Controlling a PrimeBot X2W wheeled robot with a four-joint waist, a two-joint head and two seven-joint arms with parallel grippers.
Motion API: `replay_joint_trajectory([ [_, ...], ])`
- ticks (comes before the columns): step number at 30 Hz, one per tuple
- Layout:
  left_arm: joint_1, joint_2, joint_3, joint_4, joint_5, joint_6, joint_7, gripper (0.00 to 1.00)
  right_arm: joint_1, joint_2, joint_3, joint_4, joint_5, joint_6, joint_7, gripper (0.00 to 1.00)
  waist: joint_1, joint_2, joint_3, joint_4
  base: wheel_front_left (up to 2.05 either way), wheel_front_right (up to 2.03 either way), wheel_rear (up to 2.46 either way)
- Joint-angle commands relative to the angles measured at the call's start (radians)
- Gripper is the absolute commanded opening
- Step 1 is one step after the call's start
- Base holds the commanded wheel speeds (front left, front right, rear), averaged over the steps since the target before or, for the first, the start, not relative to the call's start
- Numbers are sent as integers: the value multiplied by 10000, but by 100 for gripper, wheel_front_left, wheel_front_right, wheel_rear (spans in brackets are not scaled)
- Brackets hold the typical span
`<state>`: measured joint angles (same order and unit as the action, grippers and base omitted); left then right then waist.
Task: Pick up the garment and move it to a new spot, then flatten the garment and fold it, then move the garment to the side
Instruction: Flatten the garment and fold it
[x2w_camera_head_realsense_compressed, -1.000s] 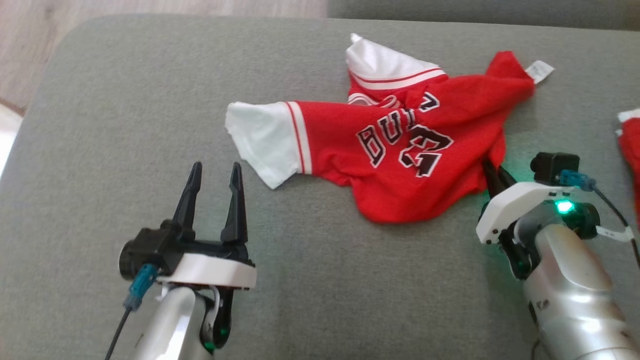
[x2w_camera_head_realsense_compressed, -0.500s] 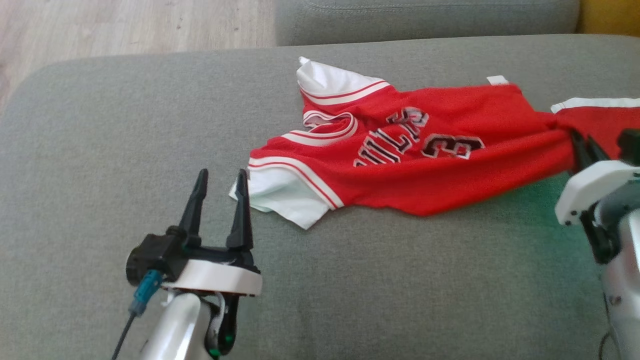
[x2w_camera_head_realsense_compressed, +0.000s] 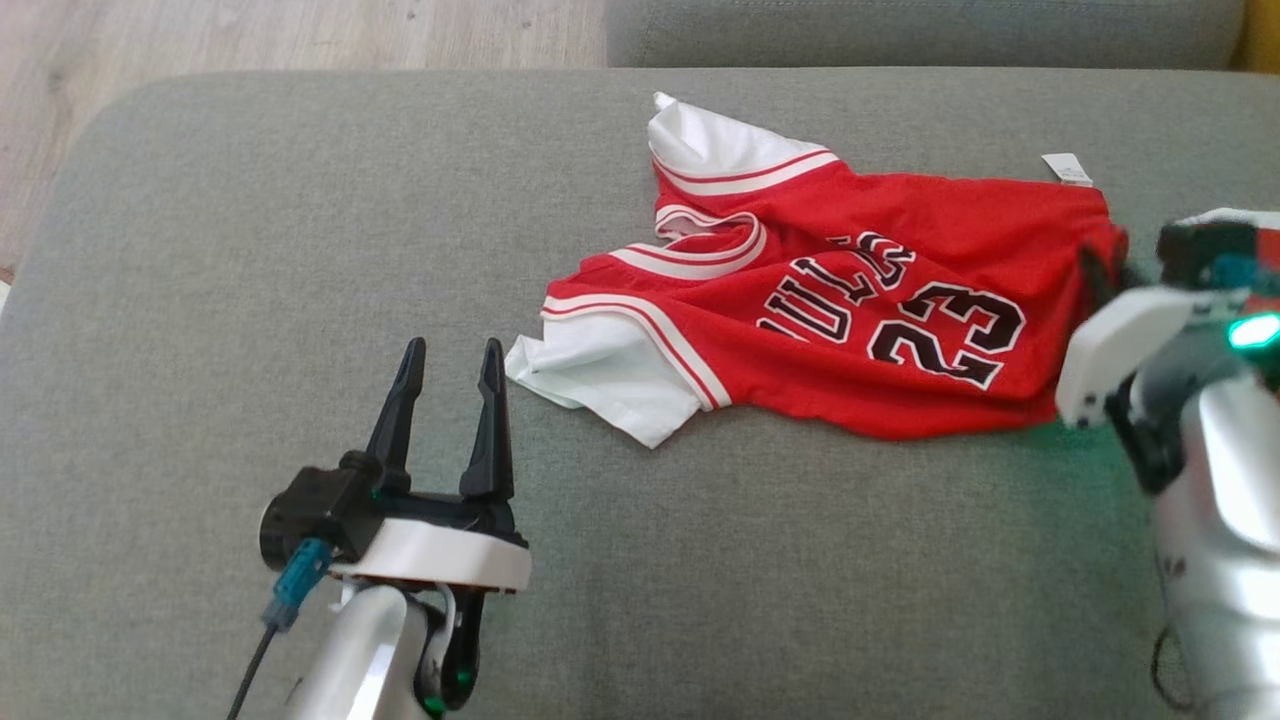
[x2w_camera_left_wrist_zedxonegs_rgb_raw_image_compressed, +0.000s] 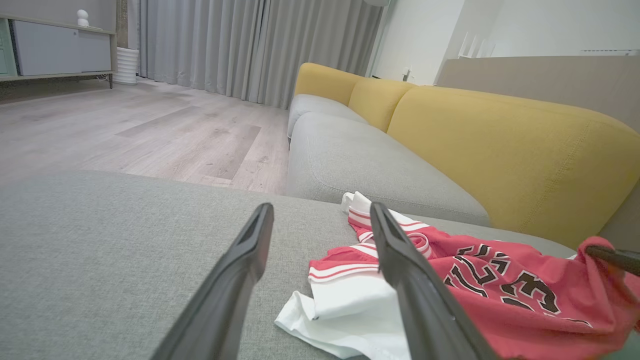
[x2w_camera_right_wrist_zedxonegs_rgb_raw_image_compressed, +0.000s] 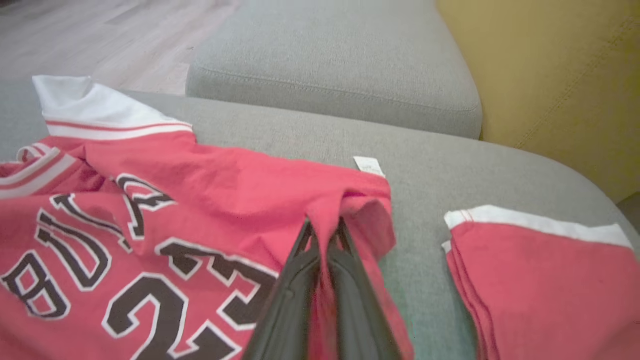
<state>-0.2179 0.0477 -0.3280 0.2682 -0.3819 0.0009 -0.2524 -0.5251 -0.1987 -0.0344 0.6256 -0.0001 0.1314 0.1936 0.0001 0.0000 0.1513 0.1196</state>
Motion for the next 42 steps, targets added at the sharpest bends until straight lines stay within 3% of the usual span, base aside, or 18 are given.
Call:
replay_joint_trajectory([
  [1,-316,26,255,-311,-75,71,-93,100,-512,-122,207,-261,3,-7,-195,100,-1,0,-1,-23,0,0,0],
  [7,-330,26,353,-361,-111,126,-93,100,-1094,-418,201,-353,505,-7,-1544,100,-1,0,-42,-389,0,0,0],
  [14,-281,26,431,-440,-99,161,-93,100,-113,-676,-17,-1755,1484,-7,-2747,100,-1,0,-112,-900,0,0,0],
  [21,-255,26,555,-358,-60,78,-93,100,2116,168,-105,-3608,2129,-7,-3408,100,-1,0,-150,-1279,0,0,0],
  [27,-212,26,470,-115,-40,28,-93,100,3257,811,143,-4156,2348,-7,-3588,100,-1,0,-143,-1468,0,0,0],
  [34,-513,146,596,1092,440,381,-92,100,3281,990,368,-4417,2341,-7,-3547,100,-1,0,-5,-1703,0,0,0],
  [42,-1560,910,269,3210,1235,679,695,100,3268,1027,444,-4455,2403,-7,-3562,100,-1,0,305,-1941,0,0,0],
])
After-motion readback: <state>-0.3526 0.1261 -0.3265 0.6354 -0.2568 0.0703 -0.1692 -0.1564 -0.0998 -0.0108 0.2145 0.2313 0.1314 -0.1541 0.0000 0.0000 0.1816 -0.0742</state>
